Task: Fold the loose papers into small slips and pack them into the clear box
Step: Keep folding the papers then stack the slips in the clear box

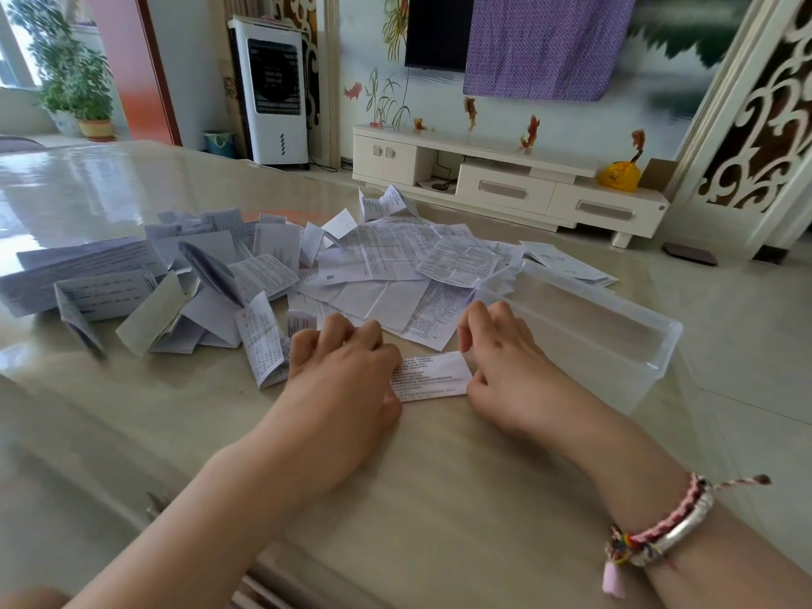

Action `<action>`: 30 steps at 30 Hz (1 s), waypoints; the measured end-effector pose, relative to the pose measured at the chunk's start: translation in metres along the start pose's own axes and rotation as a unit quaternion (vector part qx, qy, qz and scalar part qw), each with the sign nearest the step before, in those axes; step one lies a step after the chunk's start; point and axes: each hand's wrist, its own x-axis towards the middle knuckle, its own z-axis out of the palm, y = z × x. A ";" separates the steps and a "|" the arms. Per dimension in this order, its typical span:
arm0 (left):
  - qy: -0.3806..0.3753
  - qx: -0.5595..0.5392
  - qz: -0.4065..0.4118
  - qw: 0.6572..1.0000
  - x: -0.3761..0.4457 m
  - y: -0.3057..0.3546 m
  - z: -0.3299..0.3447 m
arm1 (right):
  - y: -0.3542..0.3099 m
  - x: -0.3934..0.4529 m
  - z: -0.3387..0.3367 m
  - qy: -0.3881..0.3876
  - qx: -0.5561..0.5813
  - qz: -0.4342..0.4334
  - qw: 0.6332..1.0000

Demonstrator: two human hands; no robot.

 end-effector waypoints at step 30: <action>-0.053 -0.089 -0.038 0.994 -0.007 -0.008 -0.003 | 0.019 -0.006 -0.009 -0.035 0.090 -0.118 0.988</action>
